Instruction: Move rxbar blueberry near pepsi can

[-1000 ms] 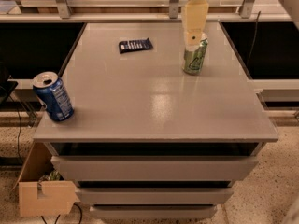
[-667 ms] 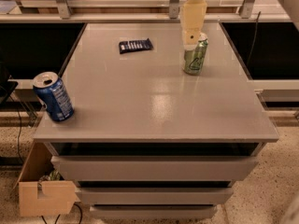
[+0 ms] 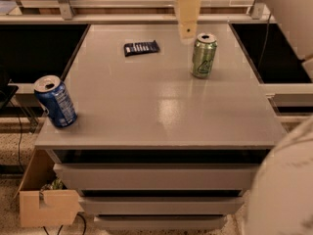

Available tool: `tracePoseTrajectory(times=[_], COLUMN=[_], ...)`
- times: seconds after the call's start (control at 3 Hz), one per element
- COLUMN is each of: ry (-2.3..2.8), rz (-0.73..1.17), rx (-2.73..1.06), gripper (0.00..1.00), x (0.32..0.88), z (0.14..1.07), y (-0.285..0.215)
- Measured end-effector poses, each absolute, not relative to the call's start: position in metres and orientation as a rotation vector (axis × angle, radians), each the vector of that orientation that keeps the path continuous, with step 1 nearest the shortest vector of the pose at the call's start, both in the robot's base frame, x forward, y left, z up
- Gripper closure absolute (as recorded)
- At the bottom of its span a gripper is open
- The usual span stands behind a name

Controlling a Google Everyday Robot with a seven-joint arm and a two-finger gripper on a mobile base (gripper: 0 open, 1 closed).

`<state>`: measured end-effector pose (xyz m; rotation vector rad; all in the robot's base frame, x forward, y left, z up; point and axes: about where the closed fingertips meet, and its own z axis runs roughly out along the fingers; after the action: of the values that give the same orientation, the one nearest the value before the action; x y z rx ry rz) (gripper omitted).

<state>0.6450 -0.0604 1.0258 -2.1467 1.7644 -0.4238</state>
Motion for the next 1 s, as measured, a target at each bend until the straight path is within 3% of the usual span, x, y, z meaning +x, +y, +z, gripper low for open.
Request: tracePoseTrajectory(times=[1.0], ry=[1.607], rz=[-0.290], rx=[-2.277], gripper=[0.00], x=[0.696], z=[1.000], y=[0.034])
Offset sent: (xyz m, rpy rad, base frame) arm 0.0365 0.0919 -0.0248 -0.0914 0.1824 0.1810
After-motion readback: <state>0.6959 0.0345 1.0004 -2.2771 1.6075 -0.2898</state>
